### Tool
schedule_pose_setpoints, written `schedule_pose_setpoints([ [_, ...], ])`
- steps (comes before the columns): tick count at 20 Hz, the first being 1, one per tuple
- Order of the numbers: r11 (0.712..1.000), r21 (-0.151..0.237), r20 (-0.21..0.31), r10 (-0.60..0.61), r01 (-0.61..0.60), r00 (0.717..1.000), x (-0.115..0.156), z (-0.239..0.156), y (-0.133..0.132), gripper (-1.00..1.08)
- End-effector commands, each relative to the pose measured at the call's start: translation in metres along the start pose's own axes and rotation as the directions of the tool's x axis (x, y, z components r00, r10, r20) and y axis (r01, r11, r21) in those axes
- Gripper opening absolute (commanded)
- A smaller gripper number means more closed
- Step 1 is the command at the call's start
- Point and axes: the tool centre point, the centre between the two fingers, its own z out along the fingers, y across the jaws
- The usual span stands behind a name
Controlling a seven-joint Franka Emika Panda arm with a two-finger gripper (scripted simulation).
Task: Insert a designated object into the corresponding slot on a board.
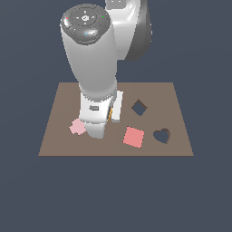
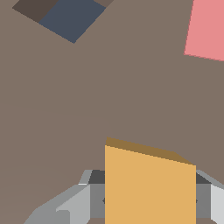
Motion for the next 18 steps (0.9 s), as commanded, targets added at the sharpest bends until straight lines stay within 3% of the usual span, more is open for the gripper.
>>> schedule_pose_setpoints([
  [1, 1.0, 0.0, 0.0, 0.0, 0.0, 1.0, 0.0001, 0.0007, 0.0001, -1.0],
  [18, 1.0, 0.0, 0.0, 0.012, -0.012, 1.0, 0.0001, -0.0026, -0.0007, -1.0],
])
